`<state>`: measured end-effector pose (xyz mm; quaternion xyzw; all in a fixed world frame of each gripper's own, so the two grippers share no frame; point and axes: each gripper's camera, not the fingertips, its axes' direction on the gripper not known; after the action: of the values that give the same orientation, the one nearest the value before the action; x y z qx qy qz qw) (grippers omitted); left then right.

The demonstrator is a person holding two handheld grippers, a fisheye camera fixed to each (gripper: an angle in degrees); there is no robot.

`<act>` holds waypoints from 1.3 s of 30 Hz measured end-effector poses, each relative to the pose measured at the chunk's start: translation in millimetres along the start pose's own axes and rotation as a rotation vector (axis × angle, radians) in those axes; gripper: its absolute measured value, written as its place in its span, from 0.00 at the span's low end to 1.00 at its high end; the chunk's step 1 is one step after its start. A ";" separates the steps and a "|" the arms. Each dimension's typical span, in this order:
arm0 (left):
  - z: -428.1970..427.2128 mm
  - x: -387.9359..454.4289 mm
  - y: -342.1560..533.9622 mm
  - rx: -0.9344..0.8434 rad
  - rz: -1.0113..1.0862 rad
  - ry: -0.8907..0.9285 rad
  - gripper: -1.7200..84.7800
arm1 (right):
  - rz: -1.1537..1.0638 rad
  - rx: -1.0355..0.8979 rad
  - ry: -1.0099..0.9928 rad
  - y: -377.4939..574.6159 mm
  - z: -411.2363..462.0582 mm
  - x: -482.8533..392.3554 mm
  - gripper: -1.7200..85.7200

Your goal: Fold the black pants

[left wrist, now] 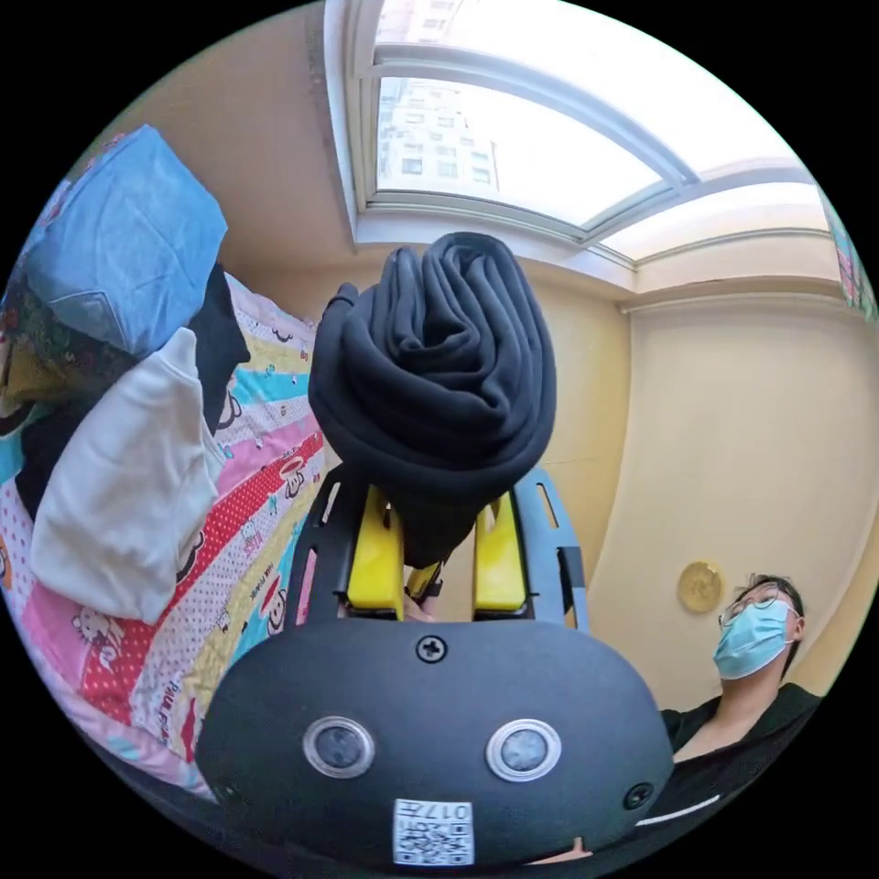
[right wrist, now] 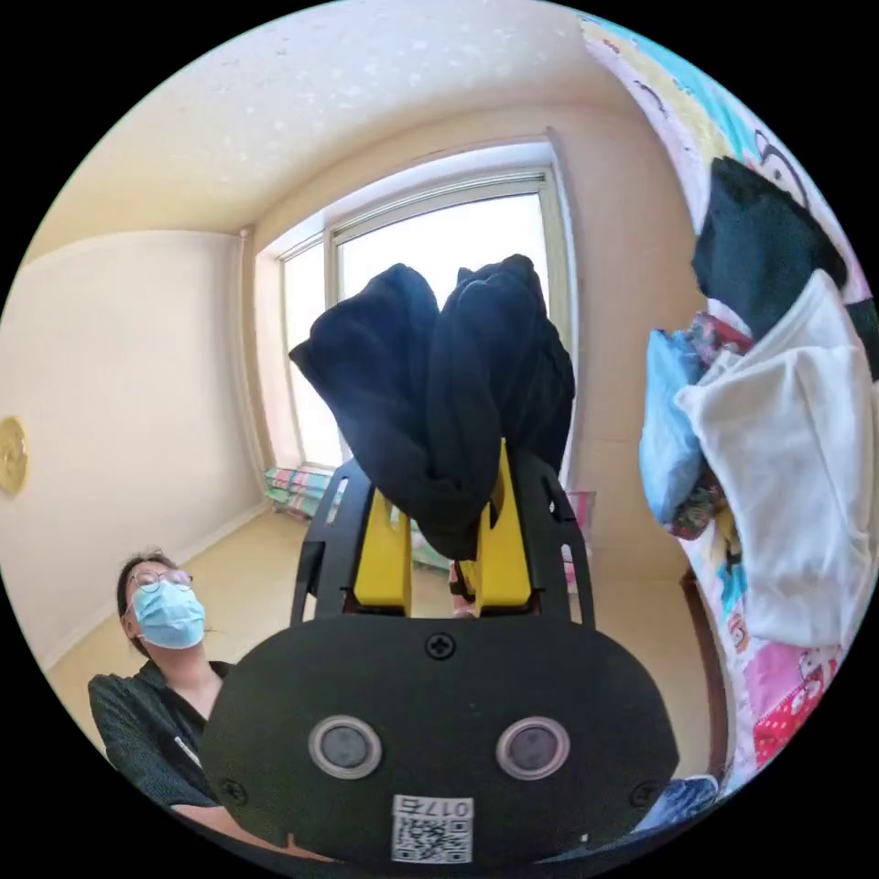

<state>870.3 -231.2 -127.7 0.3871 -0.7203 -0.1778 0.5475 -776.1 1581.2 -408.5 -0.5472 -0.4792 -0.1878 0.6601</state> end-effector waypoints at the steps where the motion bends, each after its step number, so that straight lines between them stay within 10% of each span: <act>1: -13.6 -56.2 -8.5 0.004 -0.025 -0.038 0.18 | 0.031 0.010 0.059 -1.3 -7.7 20.3 0.16; 5: -90.7 -244.9 18.1 -0.008 -0.360 -0.156 0.21 | 0.435 0.051 0.341 37.3 -94.4 155.3 0.11; 10: -257.2 -386.9 172.4 0.295 -0.598 0.234 0.09 | 0.526 0.254 0.227 129.6 -215.6 173.2 0.05; 16: -444.8 -412.5 295.3 0.598 -0.654 0.138 0.01 | 0.510 0.421 0.586 238.6 -401.9 59.3 0.03; 20: -472.0 -411.9 263.9 0.576 -0.555 0.086 0.01 | 0.291 0.888 0.718 321.9 -486.0 -89.8 0.02; 30: -174.2 -405.3 53.2 -0.122 -0.047 0.102 0.01 | -0.501 1.364 1.103 513.5 -458.6 -422.0 0.02; 39: 167.5 -391.2 355.9 -1.074 0.539 -0.105 0.01 | -0.371 1.261 1.731 636.1 -450.8 -414.7 0.02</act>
<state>625.4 261.8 -196.9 -0.1490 -0.6285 -0.3908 0.6557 -287.3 1270.1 -1075.0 0.2889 0.0634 -0.3268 0.8976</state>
